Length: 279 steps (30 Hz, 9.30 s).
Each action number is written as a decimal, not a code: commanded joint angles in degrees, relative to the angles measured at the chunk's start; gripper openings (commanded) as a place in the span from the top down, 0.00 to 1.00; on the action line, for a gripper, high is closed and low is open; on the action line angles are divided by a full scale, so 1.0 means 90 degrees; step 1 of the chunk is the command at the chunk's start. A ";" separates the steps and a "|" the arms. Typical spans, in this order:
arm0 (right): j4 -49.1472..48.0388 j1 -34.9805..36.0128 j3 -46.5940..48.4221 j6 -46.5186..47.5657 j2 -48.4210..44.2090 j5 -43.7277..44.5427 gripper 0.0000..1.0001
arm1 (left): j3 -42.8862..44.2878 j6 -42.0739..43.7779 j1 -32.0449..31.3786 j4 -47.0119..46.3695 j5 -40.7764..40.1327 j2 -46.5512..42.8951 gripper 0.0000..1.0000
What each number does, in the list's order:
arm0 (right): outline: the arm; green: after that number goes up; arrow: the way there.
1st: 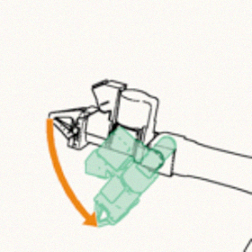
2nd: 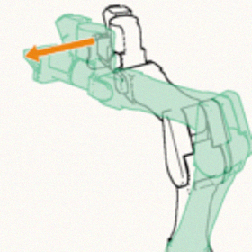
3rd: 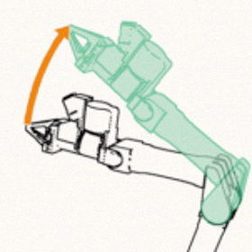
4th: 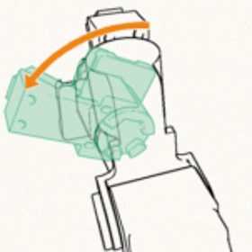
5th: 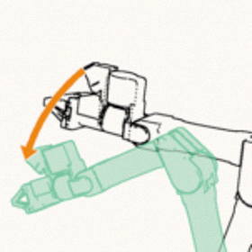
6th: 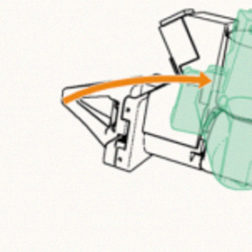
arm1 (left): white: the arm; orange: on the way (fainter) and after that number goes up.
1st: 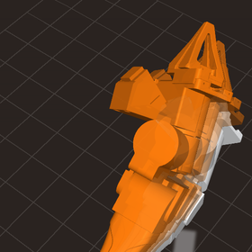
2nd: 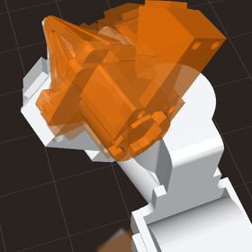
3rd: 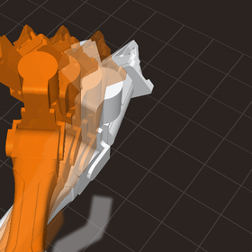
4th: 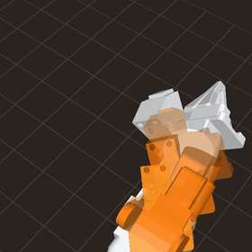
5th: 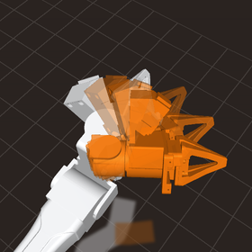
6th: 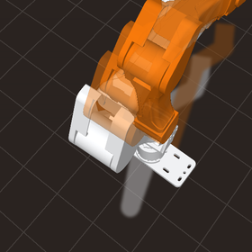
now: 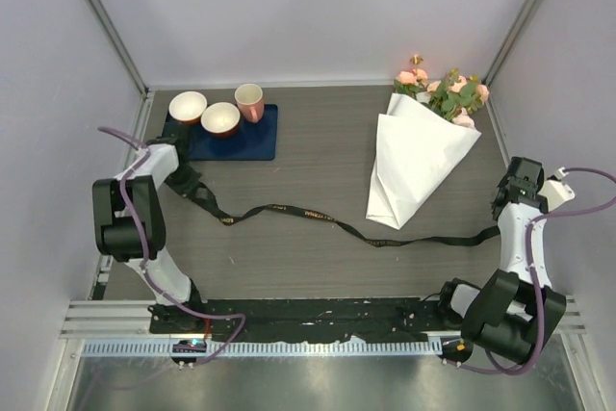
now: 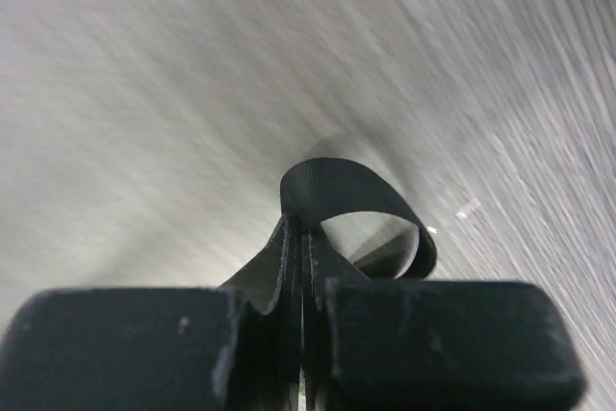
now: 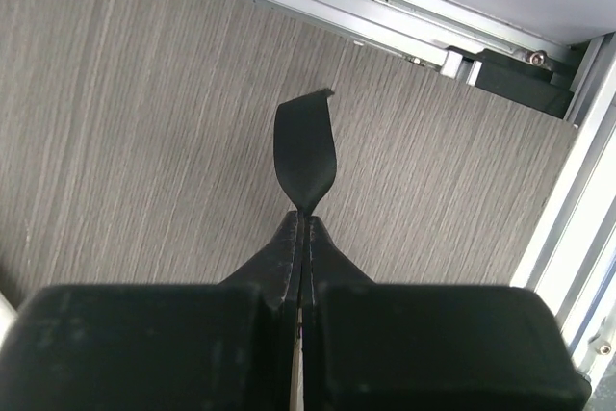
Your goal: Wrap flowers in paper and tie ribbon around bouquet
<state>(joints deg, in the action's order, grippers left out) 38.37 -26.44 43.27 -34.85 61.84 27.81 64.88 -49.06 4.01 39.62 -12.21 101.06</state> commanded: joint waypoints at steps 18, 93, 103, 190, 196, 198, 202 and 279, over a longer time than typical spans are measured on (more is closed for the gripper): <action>-0.0688 -0.0090 0.0748 -0.0249 0.1018 0.1040 1.00 | 0.1617 -0.0331 0.0248 0.0158 -0.0401 -0.0956 0.99; -1.1089 0.1326 -0.1126 -0.3003 0.5648 -0.7212 0.27 | 0.7595 -0.3524 -0.4137 -0.5515 0.7313 0.6487 1.00; -1.2621 0.1355 -0.1184 -0.3930 0.6234 -0.7114 0.91 | 0.7606 -0.3378 -0.4137 -0.5301 0.7352 0.6428 1.00; -0.0330 0.5947 -0.0727 -0.1284 -0.0395 -0.2223 0.22 | -0.1359 0.0588 -0.3493 -0.2644 0.5546 -0.0544 0.53; 0.0599 0.3664 -0.0628 -0.1099 -0.0827 -0.1939 0.18 | -0.1642 0.0752 -0.2732 -0.2147 0.5868 -0.1539 0.52; 0.0843 0.2462 -0.0531 -0.1030 -0.0632 -0.1570 0.15 | -0.1652 0.0890 -0.2215 -0.1611 0.5704 -0.2055 0.52; 0.0835 0.0558 -0.0354 -0.1156 0.0002 -0.1440 0.15 | -0.1633 0.0755 -0.1238 -0.0848 0.4679 -0.2770 0.48; -0.2788 0.4880 0.0514 0.0279 -0.1745 -0.5051 1.00 | 0.0194 -0.0116 0.0346 -0.2107 0.0673 0.0522 1.00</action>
<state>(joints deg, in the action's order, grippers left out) 19.33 15.57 42.65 -34.22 44.97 -8.29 67.35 -51.92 7.62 21.65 -4.03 106.91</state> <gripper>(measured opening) 0.025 0.012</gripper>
